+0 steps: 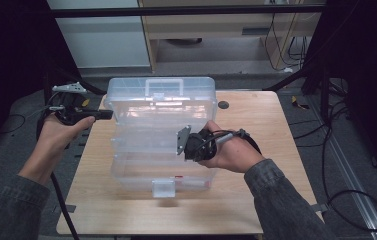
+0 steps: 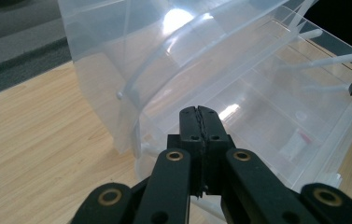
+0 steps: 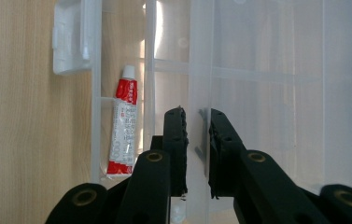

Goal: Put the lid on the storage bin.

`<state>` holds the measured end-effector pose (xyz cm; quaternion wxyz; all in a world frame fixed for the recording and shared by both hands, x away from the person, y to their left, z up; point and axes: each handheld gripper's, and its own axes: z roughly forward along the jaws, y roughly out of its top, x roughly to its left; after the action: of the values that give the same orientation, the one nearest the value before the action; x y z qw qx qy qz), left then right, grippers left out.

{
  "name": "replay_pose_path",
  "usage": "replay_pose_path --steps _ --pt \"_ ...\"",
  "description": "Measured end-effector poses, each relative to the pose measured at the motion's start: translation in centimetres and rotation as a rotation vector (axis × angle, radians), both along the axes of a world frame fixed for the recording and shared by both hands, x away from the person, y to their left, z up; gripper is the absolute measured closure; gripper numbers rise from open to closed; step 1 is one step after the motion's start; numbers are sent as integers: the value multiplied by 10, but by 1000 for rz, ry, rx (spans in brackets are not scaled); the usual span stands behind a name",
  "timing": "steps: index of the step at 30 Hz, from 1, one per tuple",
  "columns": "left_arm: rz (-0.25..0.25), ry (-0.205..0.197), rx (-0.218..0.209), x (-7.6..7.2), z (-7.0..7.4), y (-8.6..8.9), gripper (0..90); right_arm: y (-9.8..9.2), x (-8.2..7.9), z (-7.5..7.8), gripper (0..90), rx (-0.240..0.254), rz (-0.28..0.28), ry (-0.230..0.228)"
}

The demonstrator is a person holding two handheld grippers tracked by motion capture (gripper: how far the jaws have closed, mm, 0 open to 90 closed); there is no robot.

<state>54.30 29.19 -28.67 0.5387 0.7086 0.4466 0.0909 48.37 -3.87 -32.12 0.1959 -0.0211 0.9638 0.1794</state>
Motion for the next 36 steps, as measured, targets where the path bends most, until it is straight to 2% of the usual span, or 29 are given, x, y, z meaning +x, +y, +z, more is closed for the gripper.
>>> replay_pose_path --steps 6,12,13,16,18,20,21,22,24,26,28,29,30,31,32,35,36 --pt "-3 5 -7 -1 1 4 896 -1 -2 -1 787 -3 -1 4" --pt "-1 -1 -24 -8 -2 3 895 -1 -6 -5 777 -2 1 7" --pt "2 -1 -29 -10 -3 4 896 -1 -7 -5 777 -5 2 7" --pt "0 -2 -9 -16 -10 4 896 -1 -9 -8 769 -1 10 6" --pt "-3 5 -25 -21 -14 3 896 -2 -10 -9 762 1 9 12" --pt "-15 5 -11 -24 -18 4 896 -2 -12 -11 744 4 9 19" --pt "-16 8 -22 -26 -19 4 895 -2 -12 -11 735 4 11 19" --pt "15 9 -41 -27 -20 2 895 -1 -13 -12 729 -2 15 16" --pt "10 9 -25 -29 -21 2 896 -1 -14 -13 713 1 14 17" --pt "11 11 -36 -30 -21 1 896 -2 -16 -13 693 5 15 16" --pt "1 9 -17 -31 -21 3 896 -3 -18 -14 661 14 12 16" --pt "4 13 -57 -32 -21 0 896 -4 -19 -15 645 20 13 12" --pt "-58 4 53 -31 -21 10 896 -4 -20 -15 630 25 10 11" --pt "-45 6 23 -32 -22 8 896 -5 -21 -15 596 34 7 8" --pt "-23 8 -31 -33 -22 3 896 -6 -22 -15 562 41 2 4" --pt "-15 13 -39 -35 -24 3 896 -11 -25 -15 497 57 -8 -8" --pt "-33 17 -17 -36 -25 5 896 -12 -25 -15 484 61 -14 -13"
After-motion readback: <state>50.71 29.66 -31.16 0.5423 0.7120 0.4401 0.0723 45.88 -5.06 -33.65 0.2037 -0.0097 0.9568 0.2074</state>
